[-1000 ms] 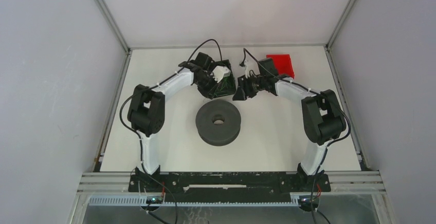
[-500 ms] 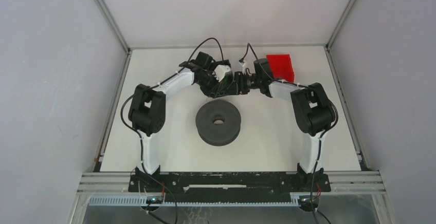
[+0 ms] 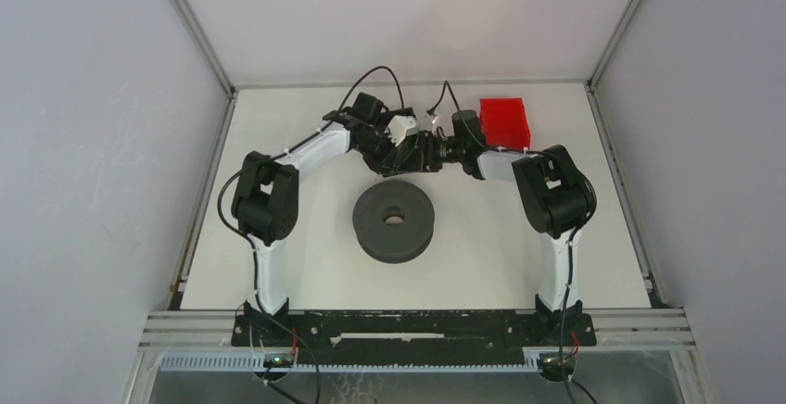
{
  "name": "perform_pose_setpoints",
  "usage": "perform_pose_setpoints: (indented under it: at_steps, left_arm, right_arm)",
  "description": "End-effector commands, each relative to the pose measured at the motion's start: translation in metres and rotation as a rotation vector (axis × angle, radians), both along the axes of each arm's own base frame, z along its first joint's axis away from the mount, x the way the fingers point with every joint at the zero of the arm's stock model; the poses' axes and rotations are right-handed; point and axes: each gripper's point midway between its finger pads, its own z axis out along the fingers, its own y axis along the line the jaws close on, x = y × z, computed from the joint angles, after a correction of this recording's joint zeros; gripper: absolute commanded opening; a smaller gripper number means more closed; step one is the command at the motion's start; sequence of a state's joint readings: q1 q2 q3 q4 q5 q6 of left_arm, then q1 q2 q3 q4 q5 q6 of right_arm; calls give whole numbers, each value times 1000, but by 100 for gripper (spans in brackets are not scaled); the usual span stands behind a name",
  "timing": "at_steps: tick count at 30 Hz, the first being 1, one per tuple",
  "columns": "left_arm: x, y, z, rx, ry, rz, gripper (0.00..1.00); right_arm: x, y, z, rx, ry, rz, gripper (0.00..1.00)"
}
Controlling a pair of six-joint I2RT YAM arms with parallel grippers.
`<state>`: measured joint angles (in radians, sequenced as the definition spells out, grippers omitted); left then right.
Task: Wrap the cables
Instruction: Wrap the cable around the cable reel.
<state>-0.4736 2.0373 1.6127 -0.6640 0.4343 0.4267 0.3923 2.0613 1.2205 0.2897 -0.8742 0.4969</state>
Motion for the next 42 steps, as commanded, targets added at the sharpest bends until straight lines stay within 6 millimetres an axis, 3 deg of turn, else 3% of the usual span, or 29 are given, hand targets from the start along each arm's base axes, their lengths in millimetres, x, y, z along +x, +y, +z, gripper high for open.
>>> perform_pose_setpoints:
  at_steps: [1,24,33,42]
  left_arm:
    - [7,-12,27,-67,-64,-30,0]
    - [1,-13,24,-72,-47,-48,0]
    - [0,-11,23,-67,-45,-52,1]
    - [9,-6,33,-72,-64,-18,17]
  right_arm:
    - [6,13,18,47,-65,23,48]
    - [7,22,14,48,-108,64,26]
    - [11,19,12,27,-124,55,3]
    - [16,2,7,-53,-126,-10,0]
